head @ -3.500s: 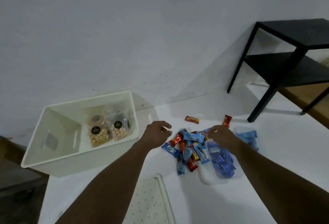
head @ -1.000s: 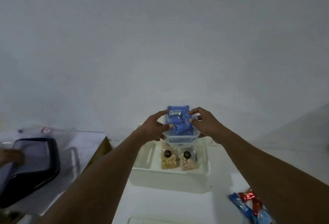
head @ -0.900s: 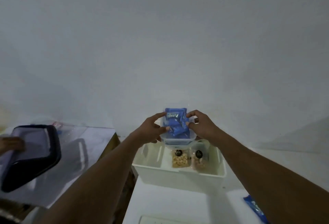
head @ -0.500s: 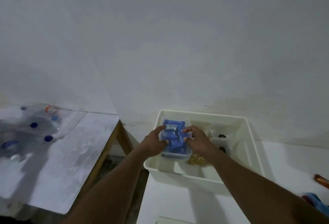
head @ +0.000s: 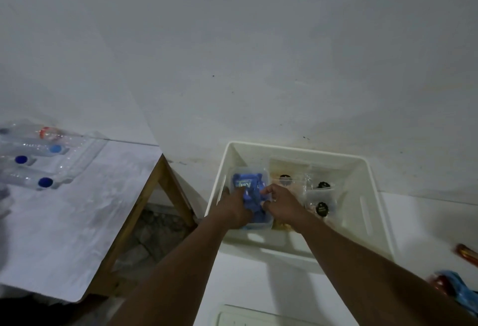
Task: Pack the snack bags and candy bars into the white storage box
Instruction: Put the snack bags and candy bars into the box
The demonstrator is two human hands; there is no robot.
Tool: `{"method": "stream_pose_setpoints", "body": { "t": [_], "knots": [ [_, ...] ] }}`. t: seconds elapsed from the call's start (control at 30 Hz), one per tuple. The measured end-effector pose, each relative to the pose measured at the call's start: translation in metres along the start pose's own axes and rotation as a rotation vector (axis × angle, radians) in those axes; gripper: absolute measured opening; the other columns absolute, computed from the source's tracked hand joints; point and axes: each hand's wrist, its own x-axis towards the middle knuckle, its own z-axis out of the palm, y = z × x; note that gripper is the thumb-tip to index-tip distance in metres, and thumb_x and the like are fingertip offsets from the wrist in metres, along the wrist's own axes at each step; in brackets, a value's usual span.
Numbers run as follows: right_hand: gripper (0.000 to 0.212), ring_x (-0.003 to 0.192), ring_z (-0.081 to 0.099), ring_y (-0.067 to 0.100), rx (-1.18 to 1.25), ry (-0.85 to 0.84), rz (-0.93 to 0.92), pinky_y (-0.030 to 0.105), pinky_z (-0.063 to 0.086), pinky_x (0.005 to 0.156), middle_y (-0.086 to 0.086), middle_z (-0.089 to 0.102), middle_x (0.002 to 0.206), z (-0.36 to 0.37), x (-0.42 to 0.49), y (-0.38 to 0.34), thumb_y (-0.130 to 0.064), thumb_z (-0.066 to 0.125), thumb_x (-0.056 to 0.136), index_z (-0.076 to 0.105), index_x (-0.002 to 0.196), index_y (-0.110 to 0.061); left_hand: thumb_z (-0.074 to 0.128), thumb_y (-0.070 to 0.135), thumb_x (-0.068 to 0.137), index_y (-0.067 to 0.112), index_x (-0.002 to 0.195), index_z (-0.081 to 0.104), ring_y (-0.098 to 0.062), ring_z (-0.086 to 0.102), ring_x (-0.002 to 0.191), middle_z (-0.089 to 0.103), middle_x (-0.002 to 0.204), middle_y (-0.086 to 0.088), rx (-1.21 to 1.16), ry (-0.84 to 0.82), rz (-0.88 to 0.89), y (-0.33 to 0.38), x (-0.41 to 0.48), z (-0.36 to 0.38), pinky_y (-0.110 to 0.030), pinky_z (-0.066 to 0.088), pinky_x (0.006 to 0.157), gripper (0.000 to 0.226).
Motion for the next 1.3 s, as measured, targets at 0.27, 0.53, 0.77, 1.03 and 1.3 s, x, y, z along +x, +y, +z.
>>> {"method": "stream_pose_setpoints", "body": {
  "t": [0.27, 0.53, 0.77, 1.03, 1.3],
  "knots": [
    [0.021, 0.09, 0.062, 0.014, 0.031, 0.243, -0.078, 0.027, 0.05, 0.082, -0.002, 0.069, 0.098, -0.093, -0.075, -0.001, -0.002, 0.06, 0.081, 0.071, 0.096, -0.013, 0.063, 0.038, 0.075, 0.017, 0.131, 0.053, -0.034, 0.053, 0.127, 0.061, 0.129, -0.014, -0.005, 0.092, 0.12, 0.063, -0.011, 0.016, -0.039, 0.046, 0.103, 0.061],
    [0.01, 0.087, 0.063, 0.014, -0.006, 0.507, 0.044, 0.024, 0.046, 0.084, -0.006, 0.068, 0.093, -0.218, -0.181, 0.111, -0.009, 0.067, 0.085, 0.068, 0.088, -0.019, 0.066, 0.02, 0.084, 0.02, 0.139, 0.051, -0.026, 0.054, 0.122, 0.051, 0.134, -0.01, -0.073, 0.18, 0.471, 0.197, -0.069, 0.095, -0.034, 0.042, 0.106, 0.057],
    [0.015, 0.096, 0.063, 0.021, -0.012, 0.501, 0.201, 0.021, 0.041, 0.08, 0.0, 0.068, 0.103, -0.288, -0.247, 0.216, -0.009, 0.068, 0.083, 0.065, 0.091, -0.021, 0.063, 0.028, 0.088, 0.025, 0.135, 0.053, -0.018, 0.058, 0.115, 0.057, 0.126, -0.003, -0.022, 0.108, 0.589, 0.273, -0.09, 0.177, -0.027, 0.044, 0.095, 0.048],
    [0.058, 0.133, 0.044, 0.027, -0.345, 0.146, 0.258, 0.037, 0.035, 0.109, 0.004, 0.049, 0.142, -0.309, -0.271, 0.333, -0.032, 0.072, 0.078, 0.054, 0.132, -0.023, 0.055, 0.077, 0.044, 0.043, 0.15, 0.022, -0.032, 0.025, 0.144, 0.028, 0.154, -0.003, 0.327, -0.298, 0.472, 0.289, -0.073, 0.295, -0.048, 0.035, 0.112, 0.116],
    [0.097, 0.148, -0.018, 0.039, -0.716, -0.124, 0.105, 0.071, 0.021, 0.111, 0.001, -0.016, 0.164, -0.294, -0.239, 0.402, -0.068, 0.057, 0.072, -0.008, 0.143, -0.062, 0.053, 0.086, 0.048, 0.045, 0.151, -0.013, -0.042, -0.024, 0.147, -0.016, 0.164, -0.012, 0.517, -0.347, 0.396, 0.274, -0.057, 0.376, -0.07, 0.005, 0.115, 0.129]
  ]
}}
